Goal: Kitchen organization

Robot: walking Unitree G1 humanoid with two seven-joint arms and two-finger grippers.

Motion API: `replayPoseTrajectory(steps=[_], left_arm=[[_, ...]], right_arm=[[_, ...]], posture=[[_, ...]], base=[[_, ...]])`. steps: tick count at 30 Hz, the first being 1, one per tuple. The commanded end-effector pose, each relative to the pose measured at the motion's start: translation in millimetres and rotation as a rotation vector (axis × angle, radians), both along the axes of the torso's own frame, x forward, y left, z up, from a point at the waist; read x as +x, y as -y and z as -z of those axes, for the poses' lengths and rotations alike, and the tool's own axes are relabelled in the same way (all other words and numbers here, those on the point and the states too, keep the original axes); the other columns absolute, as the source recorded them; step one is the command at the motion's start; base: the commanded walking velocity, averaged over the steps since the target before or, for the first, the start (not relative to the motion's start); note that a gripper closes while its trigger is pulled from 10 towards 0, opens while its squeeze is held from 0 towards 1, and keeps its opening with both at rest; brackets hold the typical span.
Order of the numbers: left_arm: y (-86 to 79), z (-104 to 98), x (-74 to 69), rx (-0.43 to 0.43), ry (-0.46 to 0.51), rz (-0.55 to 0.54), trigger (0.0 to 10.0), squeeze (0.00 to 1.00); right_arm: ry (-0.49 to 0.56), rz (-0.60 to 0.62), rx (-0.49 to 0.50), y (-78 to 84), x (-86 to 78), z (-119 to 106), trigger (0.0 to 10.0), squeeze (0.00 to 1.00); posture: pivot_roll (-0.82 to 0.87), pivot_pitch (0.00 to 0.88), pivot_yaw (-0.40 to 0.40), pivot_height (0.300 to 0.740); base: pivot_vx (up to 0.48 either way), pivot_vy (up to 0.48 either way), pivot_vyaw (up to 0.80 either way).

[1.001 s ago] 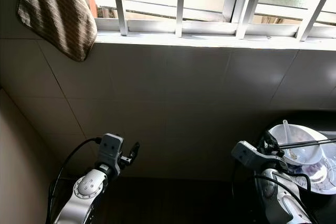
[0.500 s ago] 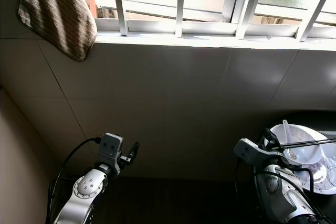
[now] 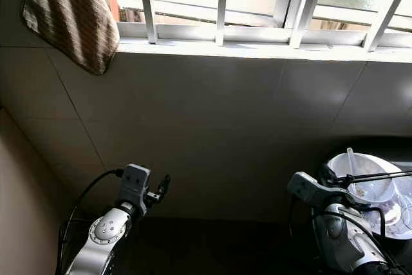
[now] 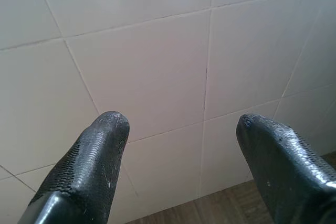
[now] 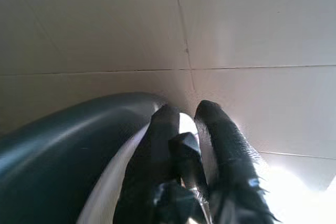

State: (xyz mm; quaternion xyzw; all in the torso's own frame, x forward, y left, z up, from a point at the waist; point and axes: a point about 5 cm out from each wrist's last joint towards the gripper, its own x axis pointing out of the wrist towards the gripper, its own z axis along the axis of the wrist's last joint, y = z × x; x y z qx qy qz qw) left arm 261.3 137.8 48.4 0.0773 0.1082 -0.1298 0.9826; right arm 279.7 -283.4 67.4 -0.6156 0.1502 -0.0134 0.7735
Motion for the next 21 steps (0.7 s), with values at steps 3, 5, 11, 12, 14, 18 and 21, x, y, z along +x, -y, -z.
replayPoseTrajectory(steps=[3, 5, 11, 12, 14, 18, 21], left_arm=[[0.3, -5, 1.0, -0.01, 0.012, -0.001, 10.0, 0.0], [0.5, -5, 1.0, -0.011, 0.012, -0.002, 10.0, 0.0], [0.6, -4, 0.6, -0.017, 0.008, -0.006, 10.0, 0.0], [0.6, -4, 0.7, -0.017, 0.008, -0.006, 10.0, 0.0], [1.2, -4, 0.3, -0.019, 0.007, -0.006, 10.0, 0.0], [2.3, -4, -0.4, -0.024, 0.006, -0.006, 10.0, 0.0], [3.1, -4, -0.5, -0.027, 0.004, -0.006, 10.0, 0.0]], right_arm=[[-0.016, -0.024, -0.026, -2.8, -2.0, 3, 0.0, 0.0], [-0.018, -0.038, -0.042, -4.8, -2.1, 2, 0.0, 0.0], [0.0, -0.086, -0.141, -9.7, -1.4, -1, 0.0, 0.0], [0.002, -0.091, -0.151, -10.3, -1.3, -2, 0.0, 0.0], [0.01, -0.1, -0.173, -10.7, -1.6, -3, 0.0, 0.0], [0.014, -0.119, -0.234, -9.7, -1.4, -5, 0.0, 0.0], [-0.002, -0.122, -0.223, -10.3, -3.2, -2, 0.0, 0.0]], posture=[[-0.04, 0.0, -0.055, 0.74], [-0.03, 0.0, -0.056, 0.74], [-0.03, 0.0, -0.057, 0.74], [-0.03, 0.0, -0.057, 0.74], [-0.04, 0.0, -0.058, 0.74], [-0.04, 0.0, -0.062, 0.74], [-0.04, 0.0, -0.062, 0.74]], base=[[0.0, 0.0, 0.0], [0.0, 0.0, 0.0], [0.0, 0.0, 0.0], [0.0, 0.0, 0.0], [0.0, 0.0, 0.0], [0.0, 0.0, 0.0], [0.0, 0.0, 0.0]])
